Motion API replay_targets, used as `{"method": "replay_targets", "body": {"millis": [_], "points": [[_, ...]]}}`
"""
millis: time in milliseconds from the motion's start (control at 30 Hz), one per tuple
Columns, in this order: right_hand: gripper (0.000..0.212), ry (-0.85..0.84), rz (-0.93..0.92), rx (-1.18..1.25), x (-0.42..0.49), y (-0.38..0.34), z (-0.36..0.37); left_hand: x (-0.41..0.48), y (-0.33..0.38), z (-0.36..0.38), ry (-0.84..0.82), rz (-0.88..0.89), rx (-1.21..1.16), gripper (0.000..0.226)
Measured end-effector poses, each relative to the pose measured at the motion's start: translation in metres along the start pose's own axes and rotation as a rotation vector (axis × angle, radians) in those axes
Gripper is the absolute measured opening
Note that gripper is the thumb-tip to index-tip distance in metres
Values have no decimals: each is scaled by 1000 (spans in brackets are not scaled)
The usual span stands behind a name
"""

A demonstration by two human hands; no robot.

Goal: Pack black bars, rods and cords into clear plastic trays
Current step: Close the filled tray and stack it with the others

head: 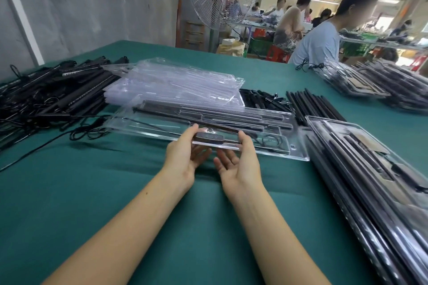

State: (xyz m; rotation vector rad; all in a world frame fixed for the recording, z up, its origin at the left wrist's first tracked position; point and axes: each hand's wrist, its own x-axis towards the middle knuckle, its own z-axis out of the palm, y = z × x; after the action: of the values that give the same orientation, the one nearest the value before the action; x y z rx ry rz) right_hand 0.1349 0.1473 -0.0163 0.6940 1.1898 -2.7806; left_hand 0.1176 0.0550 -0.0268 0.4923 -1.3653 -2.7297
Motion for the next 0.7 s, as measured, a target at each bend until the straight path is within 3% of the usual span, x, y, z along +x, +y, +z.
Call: {"method": "replay_targets", "body": {"millis": [167,300,400,500,567,700], "points": [[29,297,-131,52,9,-20,-12,8,14,-14,13,-136,2,20],[16,399,-247,22,21,-47,-30,11,24,-23,-74,-340,-66,35],[15,242,-232,-224,32,-66,-46,15,28,-34,-185,-439,-54,49],[10,53,-117,-484,38,-73,-58,18,35,-41,-227,-402,-120,30],[10,31,-56,-476,40,-71,-61,19,35,-44,-198,-379,-91,17],[15,62,-81,-414,44,-68,-60,21,24,-45,-153,-344,-28,15]]}}
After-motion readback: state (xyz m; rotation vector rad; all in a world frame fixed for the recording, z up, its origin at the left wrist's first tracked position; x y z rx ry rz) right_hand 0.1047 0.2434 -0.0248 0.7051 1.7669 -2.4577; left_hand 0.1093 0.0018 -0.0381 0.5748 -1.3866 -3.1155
